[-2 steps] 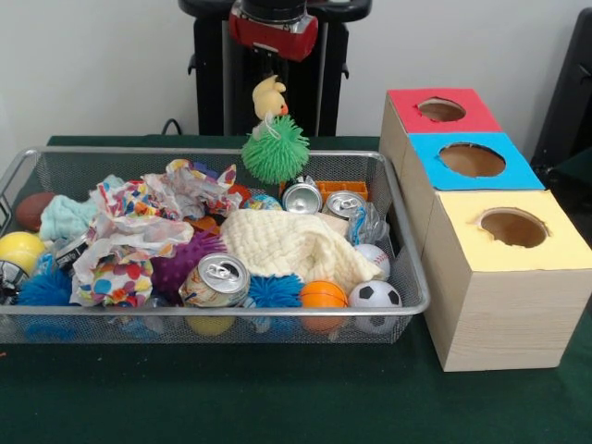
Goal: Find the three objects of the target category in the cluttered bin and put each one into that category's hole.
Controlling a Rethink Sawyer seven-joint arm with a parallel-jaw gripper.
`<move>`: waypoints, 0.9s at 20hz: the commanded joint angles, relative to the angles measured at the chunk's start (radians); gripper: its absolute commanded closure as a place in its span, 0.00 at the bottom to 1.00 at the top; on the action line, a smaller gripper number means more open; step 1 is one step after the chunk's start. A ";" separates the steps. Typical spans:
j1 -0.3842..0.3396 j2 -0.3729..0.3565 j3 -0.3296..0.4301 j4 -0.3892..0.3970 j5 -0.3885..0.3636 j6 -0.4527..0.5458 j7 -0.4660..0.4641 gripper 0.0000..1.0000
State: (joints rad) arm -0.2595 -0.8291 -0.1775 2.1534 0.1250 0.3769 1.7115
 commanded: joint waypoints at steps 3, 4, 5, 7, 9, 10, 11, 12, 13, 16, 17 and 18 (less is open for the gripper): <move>-0.036 0.036 0.085 0.072 0.065 -0.108 0.213 1.00; -0.039 0.041 0.085 0.066 0.063 -0.108 0.206 1.00; -0.042 0.045 0.086 0.060 0.061 -0.107 0.199 1.00; -0.051 0.056 0.092 0.048 0.057 -0.104 0.185 1.00; -0.063 0.067 0.102 0.038 0.053 -0.103 0.171 1.00; -0.067 0.070 0.105 0.035 0.051 -0.107 0.168 1.00; -0.070 0.073 0.109 0.033 0.049 -0.110 0.165 1.00; -0.073 0.079 0.112 0.028 0.046 -0.119 0.163 1.00; -0.081 0.097 0.121 0.015 0.038 -0.136 0.154 1.00; -0.102 0.176 0.142 -0.044 0.014 -0.183 0.127 1.00; -0.119 0.202 0.160 -0.053 0.010 -0.209 0.122 1.00; -0.135 0.229 0.179 -0.063 0.007 -0.235 0.117 1.00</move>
State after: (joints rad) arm -0.3373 -0.7476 -0.1483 2.1994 0.1359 0.2779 1.7115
